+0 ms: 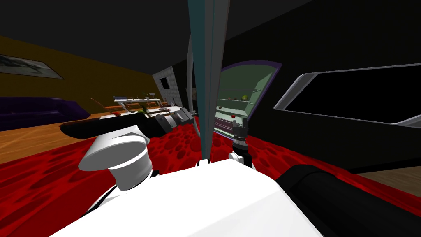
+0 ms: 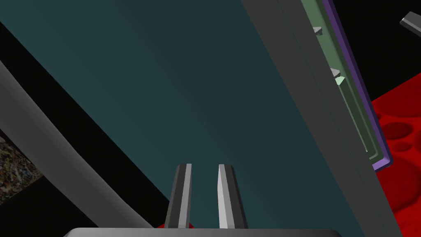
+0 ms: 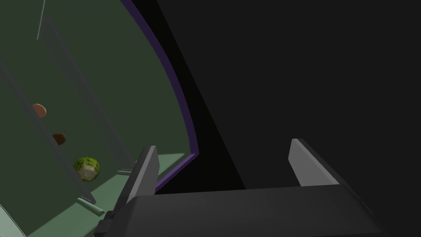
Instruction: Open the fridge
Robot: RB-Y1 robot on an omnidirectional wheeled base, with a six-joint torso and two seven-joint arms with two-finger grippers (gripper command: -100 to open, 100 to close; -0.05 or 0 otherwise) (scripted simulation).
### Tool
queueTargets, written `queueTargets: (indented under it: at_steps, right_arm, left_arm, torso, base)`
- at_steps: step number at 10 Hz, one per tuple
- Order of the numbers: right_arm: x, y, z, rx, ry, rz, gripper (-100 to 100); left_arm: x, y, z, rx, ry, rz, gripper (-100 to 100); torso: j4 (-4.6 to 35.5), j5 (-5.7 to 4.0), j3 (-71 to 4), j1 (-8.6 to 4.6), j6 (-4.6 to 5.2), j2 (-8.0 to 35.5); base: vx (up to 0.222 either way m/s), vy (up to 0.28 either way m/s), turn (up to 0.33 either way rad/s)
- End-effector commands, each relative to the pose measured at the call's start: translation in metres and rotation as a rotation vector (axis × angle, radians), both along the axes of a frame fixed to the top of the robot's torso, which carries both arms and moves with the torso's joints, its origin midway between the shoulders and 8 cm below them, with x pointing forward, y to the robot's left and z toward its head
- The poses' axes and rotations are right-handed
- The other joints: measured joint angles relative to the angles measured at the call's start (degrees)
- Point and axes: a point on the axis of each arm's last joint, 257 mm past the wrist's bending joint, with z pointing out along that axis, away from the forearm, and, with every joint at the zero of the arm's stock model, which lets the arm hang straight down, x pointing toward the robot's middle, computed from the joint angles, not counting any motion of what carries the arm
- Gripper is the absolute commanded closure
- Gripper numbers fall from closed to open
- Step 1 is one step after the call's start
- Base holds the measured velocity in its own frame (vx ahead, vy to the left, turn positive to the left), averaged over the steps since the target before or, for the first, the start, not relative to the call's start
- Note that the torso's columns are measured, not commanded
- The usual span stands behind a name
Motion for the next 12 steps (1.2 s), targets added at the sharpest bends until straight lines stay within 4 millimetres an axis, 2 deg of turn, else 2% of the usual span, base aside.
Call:
queueTargets:
  at_steps: [1,4,7,8,9,12]
  right_arm:
    - [0.0,0.0,0.0,0.0,0.0,0.0,0]
    - [0.0,0.0,0.0,0.0,0.0,0.0,0]
    - [0.0,0.0,0.0,0.0,0.0,0.0,0]
    - [0.0,0.0,0.0,0.0,0.0,0.0,0]
    - [0.0,0.0,0.0,0.0,0.0,0.0,0]
    - [0.0,0.0,0.0,0.0,0.0,0.0,0]
  left_arm:
    - [-0.006,0.0,0.015,-0.002,0.006,-0.015,-100]
    - [-0.012,0.001,0.032,-0.004,0.005,-0.028,-100]
    - [-0.019,0.001,0.048,-0.005,0.004,-0.038,-100]
    - [-0.016,0.001,0.045,-0.004,0.003,-0.036,-100]
    - [-0.016,0.002,0.045,-0.005,0.005,-0.036,0]
    - [-0.016,0.002,0.045,-0.005,0.005,-0.036,0]
  torso:
    - [0.0,-0.17,0.1,-0.42,0.15,0.1]
    - [0.3,-0.33,0.1,-0.6,0.39,0.3]
    - [0.0,0.1,-0.1,0.38,0.0,-0.1]
    - [-0.1,0.18,-0.2,0.54,-0.05,-0.2]
    - [-0.1,0.2,-0.2,0.61,-0.05,-0.2]
    - [-0.1,0.17,-0.1,0.54,-0.06,-0.2]
  base:
    - [-0.011,-0.058,0.045]
    - [-0.006,-0.034,0.048]
    - [0.001,-0.004,0.049]
    - [-0.005,-0.017,0.009]
    - [0.0,0.0,0.0]
    - [0.0,0.0,0.0]
